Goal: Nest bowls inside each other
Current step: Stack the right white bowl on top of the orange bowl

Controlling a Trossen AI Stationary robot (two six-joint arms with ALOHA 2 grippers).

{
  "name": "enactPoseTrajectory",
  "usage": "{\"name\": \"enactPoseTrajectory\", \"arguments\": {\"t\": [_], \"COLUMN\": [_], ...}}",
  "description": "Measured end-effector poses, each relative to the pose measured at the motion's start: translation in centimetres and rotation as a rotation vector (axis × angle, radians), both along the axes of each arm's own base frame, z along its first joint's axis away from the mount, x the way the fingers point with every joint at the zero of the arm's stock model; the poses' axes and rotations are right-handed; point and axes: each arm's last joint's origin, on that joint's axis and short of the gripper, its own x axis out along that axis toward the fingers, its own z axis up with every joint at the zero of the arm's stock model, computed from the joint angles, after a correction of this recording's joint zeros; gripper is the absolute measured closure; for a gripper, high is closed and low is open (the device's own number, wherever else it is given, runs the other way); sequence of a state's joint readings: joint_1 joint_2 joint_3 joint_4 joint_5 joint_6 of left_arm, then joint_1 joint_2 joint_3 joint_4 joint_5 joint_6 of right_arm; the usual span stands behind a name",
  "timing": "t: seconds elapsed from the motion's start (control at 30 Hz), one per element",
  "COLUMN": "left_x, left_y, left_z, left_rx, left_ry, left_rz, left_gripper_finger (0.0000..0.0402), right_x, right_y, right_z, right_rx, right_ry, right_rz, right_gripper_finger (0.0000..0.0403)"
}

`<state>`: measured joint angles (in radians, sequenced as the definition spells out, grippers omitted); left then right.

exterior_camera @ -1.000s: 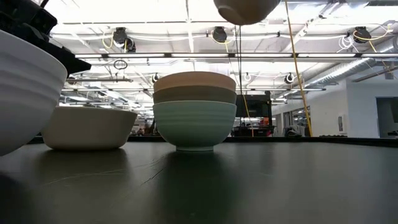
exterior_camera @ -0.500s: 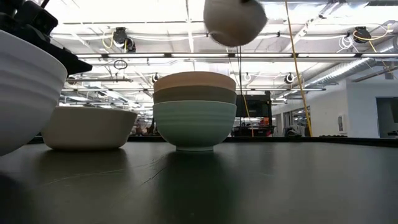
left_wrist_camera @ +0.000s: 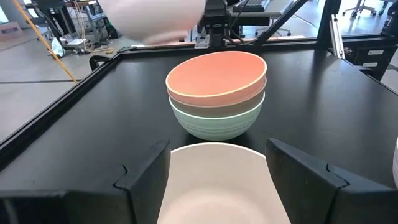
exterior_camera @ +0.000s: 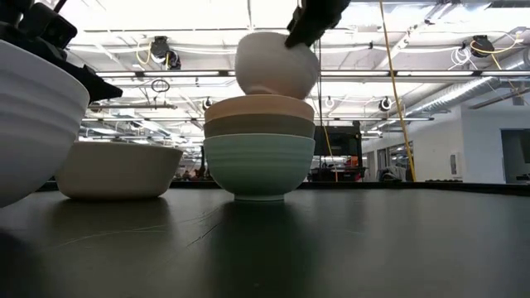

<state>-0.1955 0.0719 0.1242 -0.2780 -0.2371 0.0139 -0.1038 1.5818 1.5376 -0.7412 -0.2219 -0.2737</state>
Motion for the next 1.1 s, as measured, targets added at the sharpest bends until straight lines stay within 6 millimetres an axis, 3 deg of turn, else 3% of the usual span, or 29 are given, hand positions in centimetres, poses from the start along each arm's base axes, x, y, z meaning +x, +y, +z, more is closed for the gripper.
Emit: {"name": "enactPoseTrajectory", "arguments": {"t": [0.13,0.3,0.5,0.9,1.1], "left_x": [0.0,0.0,0.0,0.0,0.0], "left_y": [0.0,0.0,0.0,0.0,0.0], "left_z": [0.0,-0.1,-0.1,-0.2,-0.2], "left_rx": [0.001,0.006,0.005,0.008,0.005], "left_ry": [0.004,0.01,0.011,0.019,0.018], "left_rz": [0.0,-0.001,-0.001,-0.01,-0.01], "left_gripper_finger": [0.0135,0.0135,0.0135,0.0135,0.0135], "right_x": [1.7,3.6,5.0,5.1,4.6], "right_y": [0.3,2.1,3.3,4.7,4.8], "right_z": [-0.6,-0.6,-2.6,-4.1,-6.2], "right_rx": [0.033,0.04,0.079,0.095,0.028], "right_ry": [0.046,0.078,0.184,0.28,0.358], "right_rz": [0.002,0.067,0.069,0.046,-0.02], "right_gripper_finger": [0.0402,0.0402,0.0402,0.0402,0.0402]}}
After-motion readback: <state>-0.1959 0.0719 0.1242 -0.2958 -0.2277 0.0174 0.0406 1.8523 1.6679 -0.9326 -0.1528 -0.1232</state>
